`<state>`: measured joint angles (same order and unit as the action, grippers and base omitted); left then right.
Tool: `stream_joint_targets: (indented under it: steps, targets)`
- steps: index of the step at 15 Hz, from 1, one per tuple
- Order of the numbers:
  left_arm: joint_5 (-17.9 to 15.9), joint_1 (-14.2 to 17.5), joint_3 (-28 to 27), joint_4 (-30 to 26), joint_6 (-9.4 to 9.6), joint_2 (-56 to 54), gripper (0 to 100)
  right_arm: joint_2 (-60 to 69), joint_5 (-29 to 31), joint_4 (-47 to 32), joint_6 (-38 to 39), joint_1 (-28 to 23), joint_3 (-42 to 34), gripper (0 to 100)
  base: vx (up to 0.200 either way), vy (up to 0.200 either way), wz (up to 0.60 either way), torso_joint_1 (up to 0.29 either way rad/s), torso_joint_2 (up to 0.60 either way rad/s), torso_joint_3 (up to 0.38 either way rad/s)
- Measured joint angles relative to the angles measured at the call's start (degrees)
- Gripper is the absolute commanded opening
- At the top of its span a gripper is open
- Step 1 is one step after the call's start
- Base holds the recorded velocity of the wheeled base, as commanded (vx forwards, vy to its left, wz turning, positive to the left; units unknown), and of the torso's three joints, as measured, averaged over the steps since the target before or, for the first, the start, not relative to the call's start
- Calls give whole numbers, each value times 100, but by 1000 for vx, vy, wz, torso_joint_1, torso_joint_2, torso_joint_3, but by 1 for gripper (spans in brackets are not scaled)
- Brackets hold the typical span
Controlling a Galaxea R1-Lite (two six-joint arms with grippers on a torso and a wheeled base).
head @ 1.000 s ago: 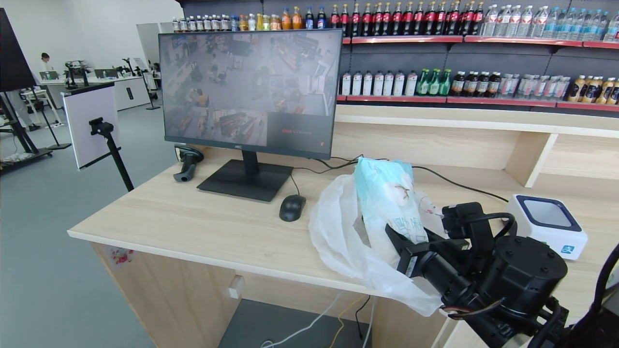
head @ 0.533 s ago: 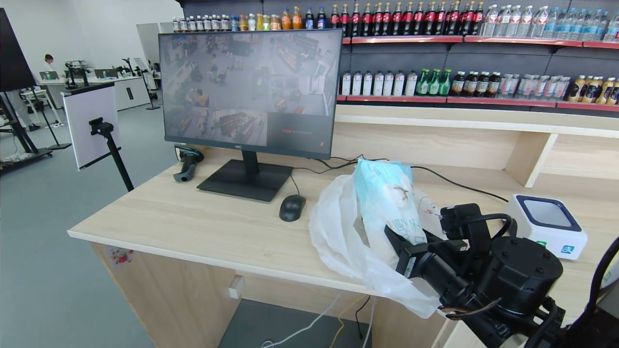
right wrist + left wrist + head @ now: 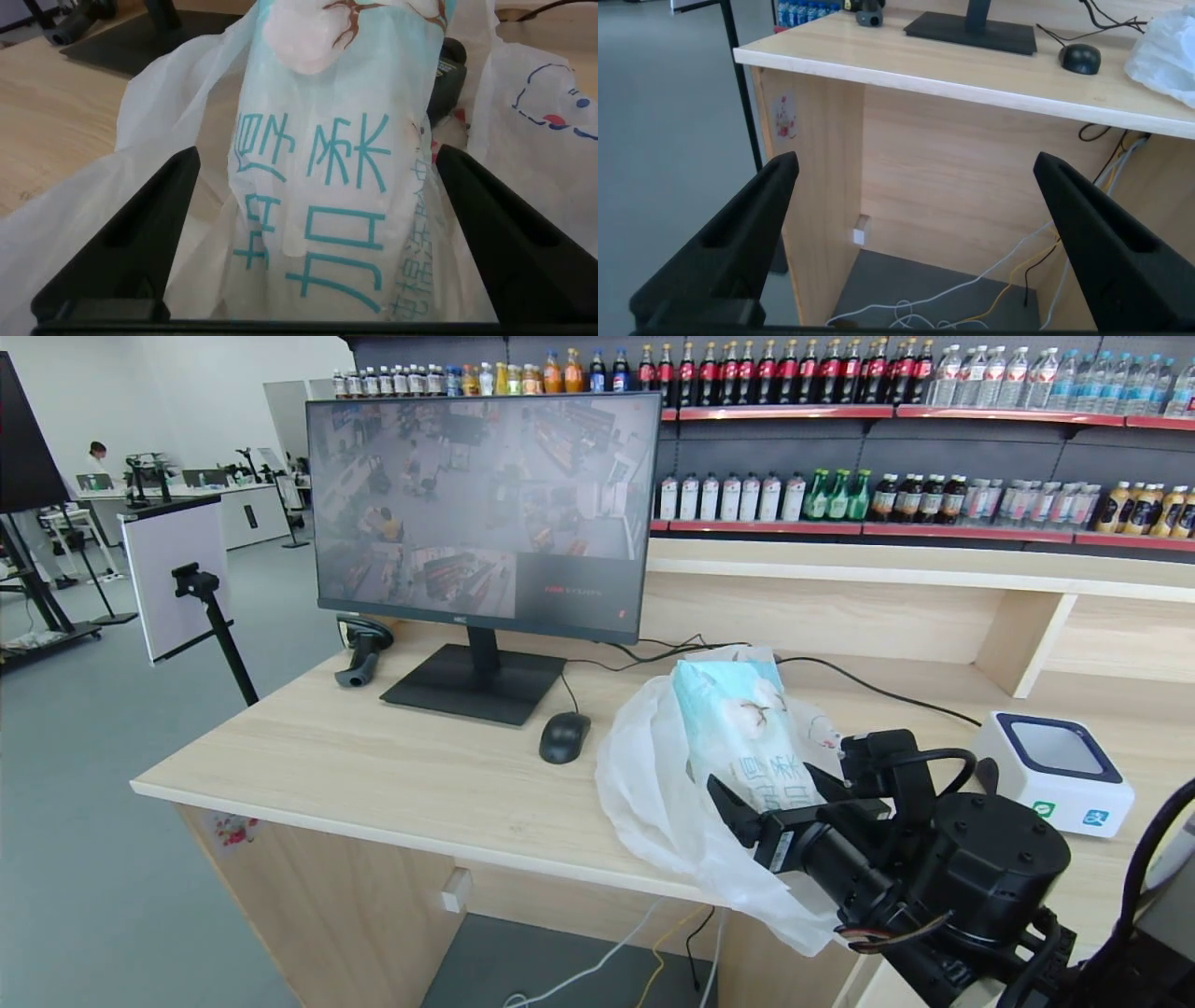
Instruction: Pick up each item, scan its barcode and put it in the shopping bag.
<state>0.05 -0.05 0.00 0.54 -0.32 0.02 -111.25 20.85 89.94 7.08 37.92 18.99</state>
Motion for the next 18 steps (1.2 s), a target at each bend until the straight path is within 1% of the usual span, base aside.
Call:
stream_joint_targets:
  steps: [7,13,15,18]
  targets:
    - [2,2,0,-2,7,0,100,117,-2,-2,-11,24,167,100,0,0,0,0,0,0]
    - [2,0,0,0,7,0,100,472,6,-4,-41,5,-87,100,0,0,0,0,0,0]
    - [2,0,0,1,10,0,100,712,4,0,-41,-91,-207,100,0,0,0,0,0,0]
    - [2,-2,0,4,7,0,100,1173,-24,0,-126,-383,-560,100,0,0,0,0,0,0]
